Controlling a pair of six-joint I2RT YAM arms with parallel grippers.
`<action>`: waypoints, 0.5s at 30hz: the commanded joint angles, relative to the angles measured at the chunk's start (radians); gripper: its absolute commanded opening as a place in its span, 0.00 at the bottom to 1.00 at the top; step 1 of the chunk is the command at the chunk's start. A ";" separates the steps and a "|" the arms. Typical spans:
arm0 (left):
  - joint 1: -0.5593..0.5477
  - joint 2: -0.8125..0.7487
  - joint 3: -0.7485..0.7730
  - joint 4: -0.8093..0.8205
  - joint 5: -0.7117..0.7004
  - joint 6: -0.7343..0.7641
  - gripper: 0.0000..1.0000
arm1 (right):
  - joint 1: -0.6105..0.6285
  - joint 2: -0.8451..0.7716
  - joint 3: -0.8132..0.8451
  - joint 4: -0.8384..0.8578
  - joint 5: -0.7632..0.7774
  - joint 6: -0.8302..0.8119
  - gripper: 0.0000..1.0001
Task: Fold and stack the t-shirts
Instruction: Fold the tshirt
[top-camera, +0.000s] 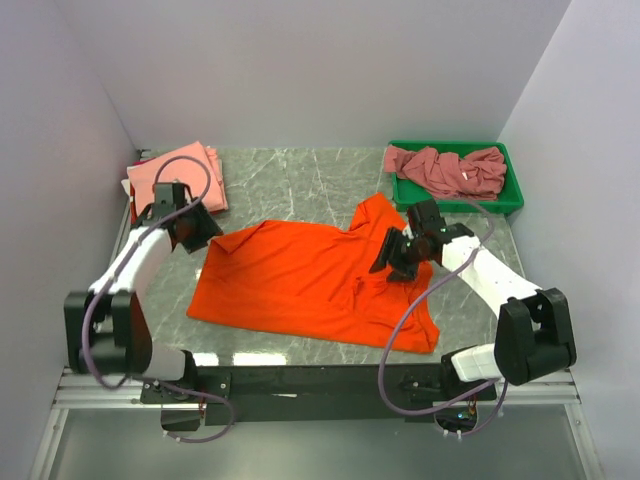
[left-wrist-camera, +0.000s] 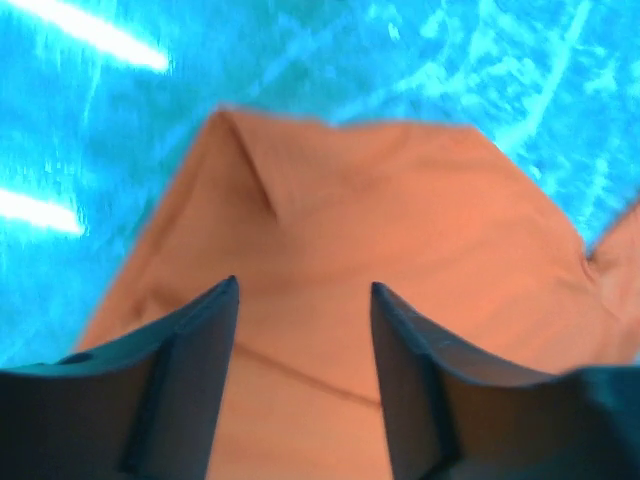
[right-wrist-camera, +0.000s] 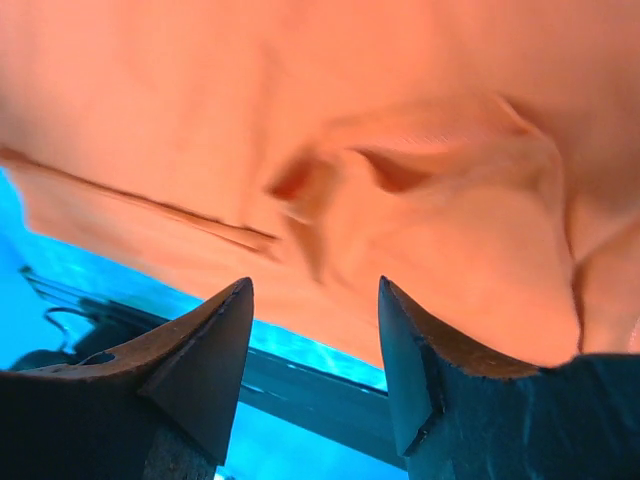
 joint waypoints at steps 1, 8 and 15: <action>0.000 0.135 0.091 0.033 -0.051 0.123 0.56 | 0.004 0.013 0.117 -0.005 0.008 0.002 0.60; -0.006 0.295 0.182 0.014 -0.036 0.164 0.45 | 0.006 0.154 0.260 -0.014 -0.008 -0.026 0.60; -0.049 0.352 0.203 0.022 -0.019 0.152 0.44 | 0.006 0.209 0.268 0.015 -0.050 -0.019 0.60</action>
